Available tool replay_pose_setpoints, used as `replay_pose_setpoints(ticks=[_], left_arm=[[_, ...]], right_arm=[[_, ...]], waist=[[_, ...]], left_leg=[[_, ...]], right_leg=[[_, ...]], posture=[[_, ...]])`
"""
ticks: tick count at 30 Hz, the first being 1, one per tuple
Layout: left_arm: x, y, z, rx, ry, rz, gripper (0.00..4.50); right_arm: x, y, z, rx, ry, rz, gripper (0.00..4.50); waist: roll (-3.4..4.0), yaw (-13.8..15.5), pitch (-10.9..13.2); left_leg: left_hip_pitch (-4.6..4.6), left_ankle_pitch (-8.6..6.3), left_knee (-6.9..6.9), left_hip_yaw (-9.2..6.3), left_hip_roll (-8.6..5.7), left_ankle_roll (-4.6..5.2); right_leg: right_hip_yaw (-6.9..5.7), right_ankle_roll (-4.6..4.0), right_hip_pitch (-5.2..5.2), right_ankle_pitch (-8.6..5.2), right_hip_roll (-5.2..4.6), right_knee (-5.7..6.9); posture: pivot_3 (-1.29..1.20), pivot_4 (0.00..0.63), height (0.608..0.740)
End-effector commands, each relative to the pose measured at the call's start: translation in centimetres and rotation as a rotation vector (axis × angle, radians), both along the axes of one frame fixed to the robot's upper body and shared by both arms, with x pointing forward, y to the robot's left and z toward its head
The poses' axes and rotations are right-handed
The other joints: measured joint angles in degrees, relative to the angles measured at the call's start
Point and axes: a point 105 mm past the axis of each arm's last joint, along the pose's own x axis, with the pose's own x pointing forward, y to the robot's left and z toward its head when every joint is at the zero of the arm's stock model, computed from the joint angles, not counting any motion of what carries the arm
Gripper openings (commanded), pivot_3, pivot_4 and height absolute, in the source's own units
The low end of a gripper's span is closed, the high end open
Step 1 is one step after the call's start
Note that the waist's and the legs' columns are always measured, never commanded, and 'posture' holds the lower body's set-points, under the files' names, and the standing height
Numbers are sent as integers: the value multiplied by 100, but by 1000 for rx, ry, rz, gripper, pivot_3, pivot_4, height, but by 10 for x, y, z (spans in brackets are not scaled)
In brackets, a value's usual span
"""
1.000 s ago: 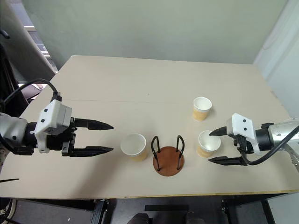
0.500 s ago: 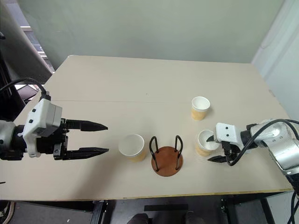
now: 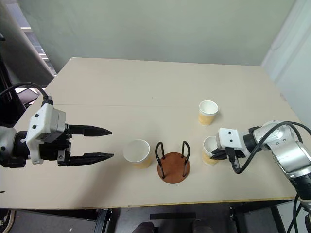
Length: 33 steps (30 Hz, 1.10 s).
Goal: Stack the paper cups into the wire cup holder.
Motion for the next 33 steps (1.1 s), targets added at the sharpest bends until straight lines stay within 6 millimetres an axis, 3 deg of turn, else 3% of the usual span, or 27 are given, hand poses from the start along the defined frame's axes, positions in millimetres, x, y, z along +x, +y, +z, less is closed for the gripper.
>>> replay_pose_setpoints(ticks=[1,5,9,15,26,33], left_arm=[[-1,3,11,21,-60,7,3272],[1,3,9,22,-58,10,3272],[3,2,9,19,-59,5,3272],[5,-2,8,15,-60,-11,3272],[1,-3,7,16,-52,-10,3272],[-2,-4,9,12,-47,-20,3272]], right_arm=[[-3,7,61,115,-117,72,65],[-11,23,116,222,-233,173,65],[-25,46,133,244,-278,309,65],[-39,71,111,227,-186,444,65],[-31,79,86,173,-157,427,65],[-27,80,83,160,-158,424,65]], waist=[[10,-4,6],[12,-9,6],[6,-10,2],[8,-4,4],[8,-11,4],[8,-9,4]], left_leg=[[0,1,0,2,-1,-1],[0,3,-3,11,-3,-6],[0,3,-9,2,2,-7],[-4,8,-10,0,1,-16],[-4,8,-10,-1,5,-16],[-4,7,-9,-1,5,-17]], right_leg=[[0,-1,-1,0,2,1],[7,-7,-11,-4,10,7],[-1,-30,-9,-17,14,6],[-6,-30,-9,-17,13,8],[-3,-30,-10,-17,10,12],[-3,-30,-10,-17,9,13]], posture=[[0,150,740],[0,150,740],[0,150,740],[0,150,740],[0,150,740],[0,150,740]])
